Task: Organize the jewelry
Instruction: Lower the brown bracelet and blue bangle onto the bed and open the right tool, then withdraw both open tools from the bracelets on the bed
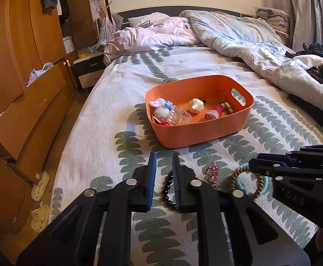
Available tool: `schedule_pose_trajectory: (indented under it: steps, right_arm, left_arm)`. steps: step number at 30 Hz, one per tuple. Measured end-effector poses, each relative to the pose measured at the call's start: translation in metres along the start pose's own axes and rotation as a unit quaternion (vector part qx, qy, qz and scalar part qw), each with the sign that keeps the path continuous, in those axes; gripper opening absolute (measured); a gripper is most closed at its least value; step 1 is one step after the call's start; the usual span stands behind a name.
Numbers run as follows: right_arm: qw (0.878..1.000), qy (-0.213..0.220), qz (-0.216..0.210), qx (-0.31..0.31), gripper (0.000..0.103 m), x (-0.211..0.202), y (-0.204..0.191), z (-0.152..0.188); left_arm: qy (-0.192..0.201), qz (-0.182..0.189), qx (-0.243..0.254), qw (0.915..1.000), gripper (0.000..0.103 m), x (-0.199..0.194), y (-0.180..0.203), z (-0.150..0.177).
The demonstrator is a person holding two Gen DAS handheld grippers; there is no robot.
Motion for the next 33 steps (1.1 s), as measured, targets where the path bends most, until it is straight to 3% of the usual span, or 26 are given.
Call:
schedule_pose_trajectory:
  steps: [7,10,13,15,17,19,25,33]
  right_arm:
    - [1.000,0.003,0.001,0.002,0.019,-0.002,0.000,0.001]
    - [1.000,0.004,0.003,0.003,0.021,-0.003,0.001,0.001]
    - [1.000,0.006,0.002,0.006,0.032,-0.004,0.002,0.002]
    - [1.000,0.010,0.004,0.007,0.042,-0.005,0.003,0.002]
    - [1.000,0.017,0.008,0.009,0.051,-0.009,0.004,0.002]
    - [1.000,0.019,0.007,0.010,0.052,-0.013,0.004,0.003]
    - [0.999,0.031,0.021,-0.005,0.072,-0.022,-0.004,0.011]
    - [0.999,0.039,0.025,-0.013,0.093,-0.030,-0.014,0.018]
  left_arm:
    - [0.007,-0.008,-0.001,0.9999,0.022,-0.004,-0.003,-0.002]
    - [0.011,-0.012,-0.002,0.9999,0.034,-0.006,-0.004,-0.002]
    - [0.013,-0.018,-0.002,0.9997,0.047,-0.007,-0.006,-0.003]
    - [0.015,-0.017,-0.004,0.9997,0.064,-0.007,-0.008,-0.003]
    - [0.014,-0.021,-0.007,0.9997,0.064,-0.007,-0.011,-0.003]
    - [0.011,-0.026,-0.009,0.9996,0.066,-0.006,-0.013,-0.002]
    - [0.016,-0.042,-0.018,0.9988,0.088,-0.009,-0.019,0.001]
    - [0.014,-0.054,-0.024,0.9981,0.094,-0.011,-0.025,0.001]
Point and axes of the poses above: each gripper's, at about its wrist camera, not at the fingertips, and x roughly the way its jaws point, y to its right, z to its underside, the point moved 6 cm from there along x, roughly the way its jaws point, and after that the axes turned 3 degrees about z, right-handed, at the moved point
